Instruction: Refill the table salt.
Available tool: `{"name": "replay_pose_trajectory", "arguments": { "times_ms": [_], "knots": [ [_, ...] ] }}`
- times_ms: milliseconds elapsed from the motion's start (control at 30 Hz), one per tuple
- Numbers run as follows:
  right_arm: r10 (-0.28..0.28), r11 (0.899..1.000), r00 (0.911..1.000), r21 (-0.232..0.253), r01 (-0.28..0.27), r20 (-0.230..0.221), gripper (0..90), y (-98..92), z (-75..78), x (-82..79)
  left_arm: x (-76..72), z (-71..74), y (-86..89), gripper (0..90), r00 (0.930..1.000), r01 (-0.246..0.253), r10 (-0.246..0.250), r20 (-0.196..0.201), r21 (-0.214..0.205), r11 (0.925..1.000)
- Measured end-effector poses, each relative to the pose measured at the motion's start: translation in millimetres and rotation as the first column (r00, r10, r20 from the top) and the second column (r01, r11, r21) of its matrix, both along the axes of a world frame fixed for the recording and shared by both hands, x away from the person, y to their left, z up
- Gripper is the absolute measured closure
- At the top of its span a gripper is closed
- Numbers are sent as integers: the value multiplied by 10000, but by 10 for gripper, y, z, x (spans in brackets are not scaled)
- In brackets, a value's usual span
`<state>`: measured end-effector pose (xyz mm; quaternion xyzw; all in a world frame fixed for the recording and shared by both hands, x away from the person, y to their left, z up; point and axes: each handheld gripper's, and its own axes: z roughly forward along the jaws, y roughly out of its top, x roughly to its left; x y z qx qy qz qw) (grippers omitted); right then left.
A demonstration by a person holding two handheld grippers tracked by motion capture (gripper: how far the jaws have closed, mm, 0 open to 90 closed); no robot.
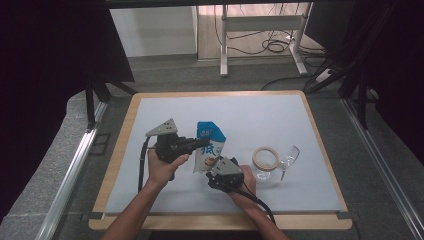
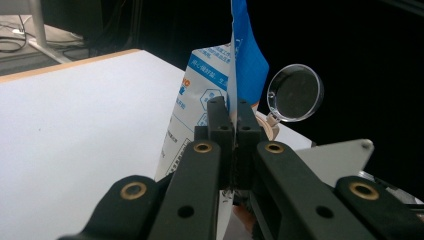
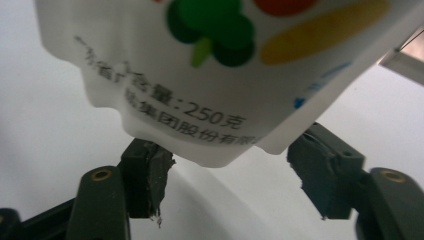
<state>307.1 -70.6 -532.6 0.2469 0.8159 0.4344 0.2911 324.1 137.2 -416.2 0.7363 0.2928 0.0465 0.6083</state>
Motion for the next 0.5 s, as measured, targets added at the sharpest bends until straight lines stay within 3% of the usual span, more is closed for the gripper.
{"name": "replay_pose_trajectory", "arguments": {
  "times_ms": [100,233,500],
  "knots": [
    [48,10000,10000,4,-48,26,412,-22,0,-42,20,2,-59,900,9999,75,-75,-117,4,10000],
    [172,9992,9986,362,-154,-494,420,-69,-2,-100,42,0,-139,900,9995,212,-209,-238,102,9997],
    [328,9969,9958,745,-265,-858,419,-198,16,-245,81,-9,-308,900,9963,701,-696,-500,83,9975]
  ]
}}
